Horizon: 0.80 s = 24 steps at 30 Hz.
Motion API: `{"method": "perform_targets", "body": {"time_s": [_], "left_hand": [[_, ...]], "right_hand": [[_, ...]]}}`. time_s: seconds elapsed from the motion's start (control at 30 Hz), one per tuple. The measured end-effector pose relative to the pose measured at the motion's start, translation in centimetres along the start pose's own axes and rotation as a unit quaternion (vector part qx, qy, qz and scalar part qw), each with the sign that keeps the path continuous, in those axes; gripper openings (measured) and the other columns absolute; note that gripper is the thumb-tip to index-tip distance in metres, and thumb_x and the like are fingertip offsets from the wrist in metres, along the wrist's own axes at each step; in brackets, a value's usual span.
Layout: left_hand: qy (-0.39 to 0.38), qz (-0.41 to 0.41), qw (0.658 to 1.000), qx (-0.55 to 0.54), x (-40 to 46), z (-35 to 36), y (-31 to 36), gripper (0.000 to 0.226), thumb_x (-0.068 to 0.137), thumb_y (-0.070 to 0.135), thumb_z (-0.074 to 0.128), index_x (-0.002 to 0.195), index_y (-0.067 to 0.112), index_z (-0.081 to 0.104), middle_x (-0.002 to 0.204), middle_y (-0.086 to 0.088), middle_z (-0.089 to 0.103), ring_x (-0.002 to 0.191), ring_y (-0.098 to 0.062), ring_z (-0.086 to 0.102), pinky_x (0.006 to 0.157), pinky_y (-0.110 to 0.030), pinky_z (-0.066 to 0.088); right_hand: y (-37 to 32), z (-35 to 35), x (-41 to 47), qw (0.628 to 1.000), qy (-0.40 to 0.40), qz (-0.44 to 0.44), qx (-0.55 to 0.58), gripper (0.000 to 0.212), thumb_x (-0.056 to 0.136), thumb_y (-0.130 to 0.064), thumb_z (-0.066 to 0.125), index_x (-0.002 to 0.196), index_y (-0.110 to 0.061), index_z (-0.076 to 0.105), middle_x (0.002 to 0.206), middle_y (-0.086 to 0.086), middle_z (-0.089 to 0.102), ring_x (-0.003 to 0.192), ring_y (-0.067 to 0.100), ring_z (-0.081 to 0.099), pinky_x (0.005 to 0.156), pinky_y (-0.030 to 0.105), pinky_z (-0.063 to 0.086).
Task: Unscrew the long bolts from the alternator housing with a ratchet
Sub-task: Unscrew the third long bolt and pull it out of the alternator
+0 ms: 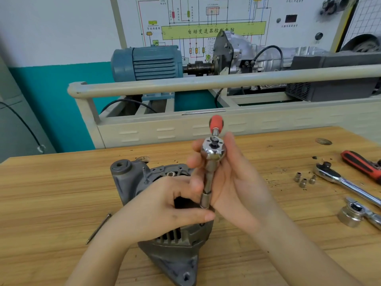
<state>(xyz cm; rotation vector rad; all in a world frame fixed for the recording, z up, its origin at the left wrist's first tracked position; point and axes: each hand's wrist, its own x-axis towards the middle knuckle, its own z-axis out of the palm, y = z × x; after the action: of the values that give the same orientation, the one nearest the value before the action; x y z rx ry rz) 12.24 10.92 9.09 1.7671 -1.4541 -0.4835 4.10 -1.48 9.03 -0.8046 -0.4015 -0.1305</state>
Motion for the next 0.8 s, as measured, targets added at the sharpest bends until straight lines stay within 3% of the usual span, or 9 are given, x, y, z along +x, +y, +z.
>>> {"method": "perform_targets", "body": {"time_s": [0.07, 0.23, 0.53, 0.73, 0.8], "left_hand": [[0.012, 0.007, 1.000, -0.001, 0.02, 0.04, -0.06, 0.029, 0.069, 0.044, 0.065, 0.088, 0.023, 0.070, 0.095, 0.006, 0.070, 0.089, -0.007, 0.065, 0.085, -0.027, 0.049], [0.032, 0.016, 0.997, 0.071, 0.23, 0.34, -0.18, 0.053, 0.066, 0.052, 0.065, 0.084, 0.003, 0.068, 0.089, -0.006, 0.068, 0.085, -0.018, 0.062, 0.080, -0.039, 0.048], [0.000, 0.004, 1.000, -0.002, -0.05, 0.01, -0.27, 0.029, 0.072, 0.042, 0.064, 0.089, 0.019, 0.070, 0.098, 0.005, 0.069, 0.094, -0.007, 0.063, 0.088, -0.028, 0.047], [0.050, 0.044, 0.996, 0.064, 0.31, 0.50, -0.15, 0.048, 0.066, 0.050, 0.065, 0.076, 0.003, 0.066, 0.083, 0.000, 0.063, 0.079, -0.016, 0.060, 0.075, -0.036, 0.049], [0.028, 0.035, 0.997, 0.060, 0.23, 0.30, -0.17, 0.047, 0.068, 0.050, 0.065, 0.074, 0.004, 0.066, 0.082, 0.000, 0.062, 0.078, -0.014, 0.058, 0.075, -0.031, 0.049]], "right_hand": [[0.12, 0.02, -0.01, 1.000, 0.000, -0.018, -0.006, 0.032, 0.078, -0.040, 0.061, 0.088, -0.011, 0.069, 0.084, 0.004, 0.071, 0.064, 0.011, 0.065, 0.061, 0.021, 0.053], [0.16, 0.04, -0.43, 0.995, 0.035, -0.086, -0.024, 0.025, 0.062, -0.022, 0.080, 0.082, -0.015, 0.067, 0.086, 0.005, 0.068, 0.066, 0.014, 0.063, 0.062, 0.024, 0.052], [0.08, -0.02, -0.04, 0.999, 0.008, -0.023, -0.030, 0.033, 0.075, -0.042, 0.065, 0.091, -0.013, 0.069, 0.088, 0.003, 0.071, 0.070, 0.012, 0.066, 0.066, 0.023, 0.052], [-0.10, -0.15, -0.44, 0.994, 0.052, -0.090, -0.031, 0.026, 0.062, -0.024, 0.081, 0.082, -0.014, 0.067, 0.088, 0.005, 0.068, 0.069, 0.015, 0.063, 0.063, 0.025, 0.052], [-0.15, -0.21, -0.44, 0.994, 0.044, -0.088, -0.043, 0.024, 0.066, -0.027, 0.078, 0.084, -0.014, 0.068, 0.090, 0.004, 0.069, 0.070, 0.015, 0.064, 0.065, 0.026, 0.053]]}}
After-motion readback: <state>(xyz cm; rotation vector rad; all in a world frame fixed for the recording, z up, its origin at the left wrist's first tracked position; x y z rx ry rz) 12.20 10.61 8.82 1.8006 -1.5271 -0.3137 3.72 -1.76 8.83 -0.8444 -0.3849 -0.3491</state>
